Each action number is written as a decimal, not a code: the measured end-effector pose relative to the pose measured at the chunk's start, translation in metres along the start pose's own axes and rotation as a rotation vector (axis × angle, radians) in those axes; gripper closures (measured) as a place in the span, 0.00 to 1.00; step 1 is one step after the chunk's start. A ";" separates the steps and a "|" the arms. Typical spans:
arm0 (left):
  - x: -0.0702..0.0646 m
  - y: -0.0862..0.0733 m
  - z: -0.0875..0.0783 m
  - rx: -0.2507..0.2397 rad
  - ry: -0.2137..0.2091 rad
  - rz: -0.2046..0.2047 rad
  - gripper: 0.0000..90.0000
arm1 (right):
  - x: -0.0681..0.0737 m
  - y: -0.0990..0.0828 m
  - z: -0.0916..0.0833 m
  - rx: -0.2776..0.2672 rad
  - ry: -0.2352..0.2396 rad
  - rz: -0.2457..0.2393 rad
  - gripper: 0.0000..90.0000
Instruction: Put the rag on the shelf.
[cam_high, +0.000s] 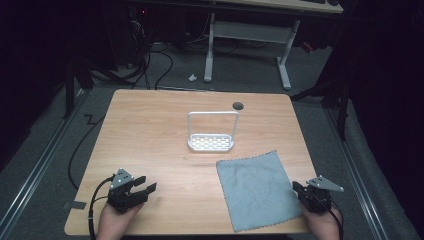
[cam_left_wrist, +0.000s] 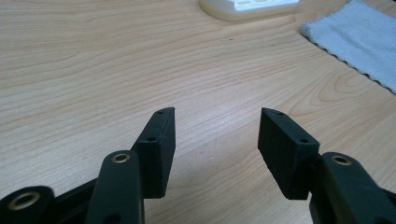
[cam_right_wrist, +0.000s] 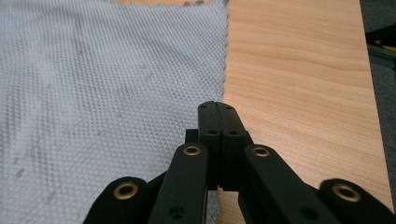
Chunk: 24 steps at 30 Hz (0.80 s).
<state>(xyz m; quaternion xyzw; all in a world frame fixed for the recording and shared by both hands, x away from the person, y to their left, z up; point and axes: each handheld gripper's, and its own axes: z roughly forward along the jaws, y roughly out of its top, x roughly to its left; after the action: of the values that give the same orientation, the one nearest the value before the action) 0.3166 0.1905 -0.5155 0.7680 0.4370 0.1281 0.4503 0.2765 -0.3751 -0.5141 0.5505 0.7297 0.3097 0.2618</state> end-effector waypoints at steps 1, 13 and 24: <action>0.000 0.000 0.000 0.000 0.000 0.000 0.52 | 0.000 -0.001 0.001 0.007 0.004 -0.007 1.00; -0.011 -0.002 0.002 -0.009 -0.024 -0.001 0.58 | 0.014 -0.001 0.012 0.047 0.040 -0.059 1.00; -0.017 -0.002 0.005 0.002 -0.033 0.013 0.57 | 0.028 0.000 0.012 0.047 0.081 -0.090 1.00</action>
<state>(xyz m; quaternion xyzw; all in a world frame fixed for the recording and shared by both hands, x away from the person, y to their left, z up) 0.3082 0.1744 -0.5165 0.7732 0.4247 0.1181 0.4559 0.2784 -0.3459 -0.5231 0.5100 0.7709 0.3025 0.2327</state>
